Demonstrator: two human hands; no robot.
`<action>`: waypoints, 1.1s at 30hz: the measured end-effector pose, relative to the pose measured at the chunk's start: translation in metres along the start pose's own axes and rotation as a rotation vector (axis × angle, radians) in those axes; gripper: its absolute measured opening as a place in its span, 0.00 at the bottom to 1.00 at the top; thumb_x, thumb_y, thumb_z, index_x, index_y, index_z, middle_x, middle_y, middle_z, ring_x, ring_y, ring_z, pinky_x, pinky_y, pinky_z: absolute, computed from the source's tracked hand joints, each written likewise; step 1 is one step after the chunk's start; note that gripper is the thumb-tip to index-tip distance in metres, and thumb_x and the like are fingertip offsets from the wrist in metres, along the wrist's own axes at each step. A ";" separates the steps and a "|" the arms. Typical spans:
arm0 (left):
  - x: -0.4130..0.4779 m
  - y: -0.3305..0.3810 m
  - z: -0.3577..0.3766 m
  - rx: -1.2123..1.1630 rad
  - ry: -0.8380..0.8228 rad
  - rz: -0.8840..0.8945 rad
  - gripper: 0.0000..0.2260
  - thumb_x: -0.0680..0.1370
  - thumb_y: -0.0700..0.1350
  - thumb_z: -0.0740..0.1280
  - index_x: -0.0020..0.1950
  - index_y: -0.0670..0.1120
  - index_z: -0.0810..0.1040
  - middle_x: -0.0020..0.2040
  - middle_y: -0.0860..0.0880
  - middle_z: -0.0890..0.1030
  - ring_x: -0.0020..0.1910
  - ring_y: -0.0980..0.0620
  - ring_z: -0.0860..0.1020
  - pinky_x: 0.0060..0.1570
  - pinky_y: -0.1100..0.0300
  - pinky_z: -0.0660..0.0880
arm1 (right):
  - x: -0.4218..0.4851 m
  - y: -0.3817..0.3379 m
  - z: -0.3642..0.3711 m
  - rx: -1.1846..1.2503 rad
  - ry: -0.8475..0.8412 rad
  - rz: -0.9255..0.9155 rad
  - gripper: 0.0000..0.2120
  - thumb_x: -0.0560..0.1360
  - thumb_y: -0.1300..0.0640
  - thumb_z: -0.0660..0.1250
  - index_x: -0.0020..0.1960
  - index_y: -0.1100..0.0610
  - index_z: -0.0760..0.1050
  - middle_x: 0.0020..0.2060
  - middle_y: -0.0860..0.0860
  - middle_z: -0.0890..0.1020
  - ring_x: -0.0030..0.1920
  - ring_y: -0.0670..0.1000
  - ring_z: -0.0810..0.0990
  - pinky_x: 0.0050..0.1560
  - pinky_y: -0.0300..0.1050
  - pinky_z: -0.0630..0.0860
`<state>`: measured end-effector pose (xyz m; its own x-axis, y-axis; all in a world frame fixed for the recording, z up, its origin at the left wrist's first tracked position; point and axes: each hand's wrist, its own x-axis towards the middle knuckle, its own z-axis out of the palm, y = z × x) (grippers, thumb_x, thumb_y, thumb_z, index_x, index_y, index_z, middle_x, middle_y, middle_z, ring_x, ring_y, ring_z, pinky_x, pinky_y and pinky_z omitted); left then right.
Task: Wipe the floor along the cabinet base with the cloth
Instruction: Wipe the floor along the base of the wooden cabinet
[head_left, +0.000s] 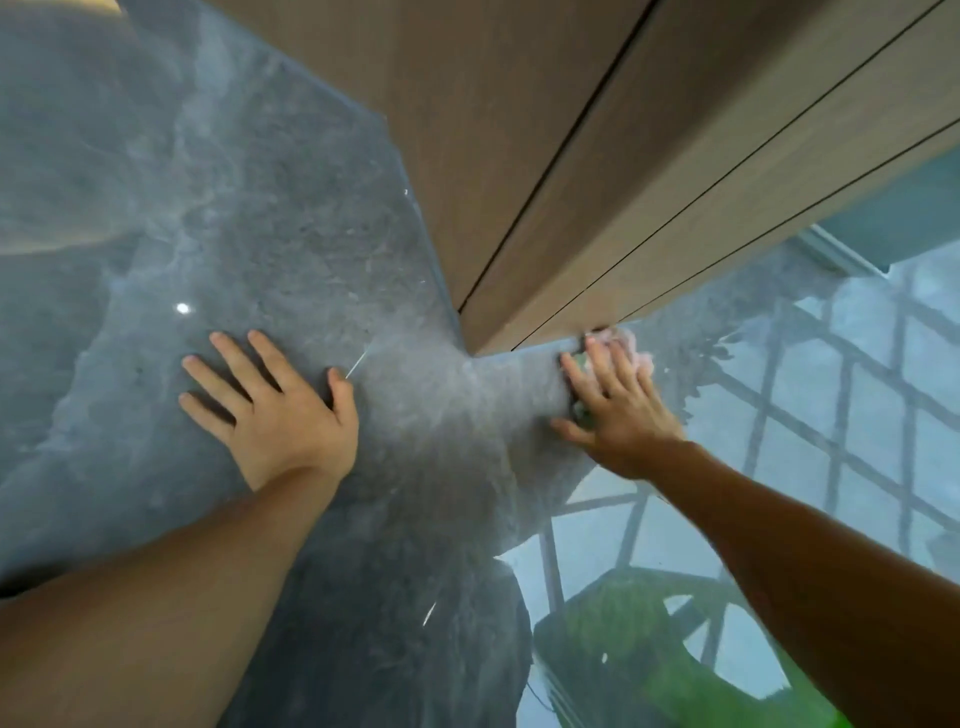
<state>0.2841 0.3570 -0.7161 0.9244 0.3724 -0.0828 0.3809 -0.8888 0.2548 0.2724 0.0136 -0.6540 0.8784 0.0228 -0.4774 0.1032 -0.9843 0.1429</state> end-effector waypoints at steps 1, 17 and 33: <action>0.000 0.000 0.000 0.002 0.004 -0.008 0.38 0.78 0.61 0.55 0.80 0.38 0.54 0.81 0.32 0.53 0.79 0.27 0.49 0.73 0.28 0.45 | 0.004 0.028 -0.005 0.077 -0.076 0.151 0.46 0.69 0.21 0.39 0.80 0.43 0.38 0.81 0.54 0.40 0.79 0.60 0.35 0.78 0.66 0.41; 0.001 -0.002 -0.001 -0.004 0.032 0.010 0.38 0.78 0.59 0.55 0.81 0.39 0.50 0.81 0.32 0.52 0.78 0.26 0.49 0.73 0.26 0.46 | -0.015 -0.143 -0.056 1.566 0.426 0.536 0.44 0.67 0.53 0.72 0.79 0.52 0.56 0.72 0.56 0.70 0.72 0.54 0.69 0.75 0.54 0.65; 0.002 -0.002 0.001 0.029 0.045 0.019 0.37 0.78 0.59 0.55 0.80 0.38 0.52 0.80 0.32 0.53 0.78 0.25 0.50 0.73 0.26 0.47 | 0.034 -0.045 -0.004 0.532 0.125 0.600 0.70 0.54 0.13 0.52 0.79 0.56 0.33 0.81 0.50 0.37 0.80 0.58 0.36 0.72 0.71 0.34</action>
<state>0.2851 0.3596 -0.7181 0.9300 0.3660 -0.0345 0.3639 -0.9032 0.2274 0.2994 0.0590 -0.6726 0.7625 -0.5468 -0.3458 -0.6100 -0.7857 -0.1028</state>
